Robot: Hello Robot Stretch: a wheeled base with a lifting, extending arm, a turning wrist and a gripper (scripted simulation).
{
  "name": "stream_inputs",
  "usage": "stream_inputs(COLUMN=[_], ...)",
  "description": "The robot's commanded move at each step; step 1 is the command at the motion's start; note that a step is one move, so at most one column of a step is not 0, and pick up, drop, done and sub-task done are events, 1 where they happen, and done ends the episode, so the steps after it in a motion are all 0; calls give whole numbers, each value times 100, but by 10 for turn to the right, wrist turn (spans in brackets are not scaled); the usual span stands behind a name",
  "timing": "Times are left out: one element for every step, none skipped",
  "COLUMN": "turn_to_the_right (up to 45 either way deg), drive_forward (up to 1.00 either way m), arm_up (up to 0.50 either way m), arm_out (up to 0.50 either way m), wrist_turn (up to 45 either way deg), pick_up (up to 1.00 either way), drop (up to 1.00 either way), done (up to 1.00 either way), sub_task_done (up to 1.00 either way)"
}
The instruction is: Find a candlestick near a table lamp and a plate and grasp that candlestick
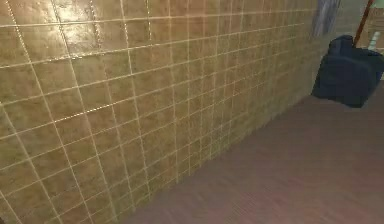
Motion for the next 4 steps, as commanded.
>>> stream_inputs(turn_to_the_right=[-450,-90,0,-450], drive_forward=[0,0,25,0], arm_up=[0,0,0,0], arm_out=[0,0,0,0], wrist_turn=[0,0,0,0], pick_up=[0,0,0,0], drop=[0,0,0,0], done=[0,0,0,0], sub_task_done=[0,0,0,0])
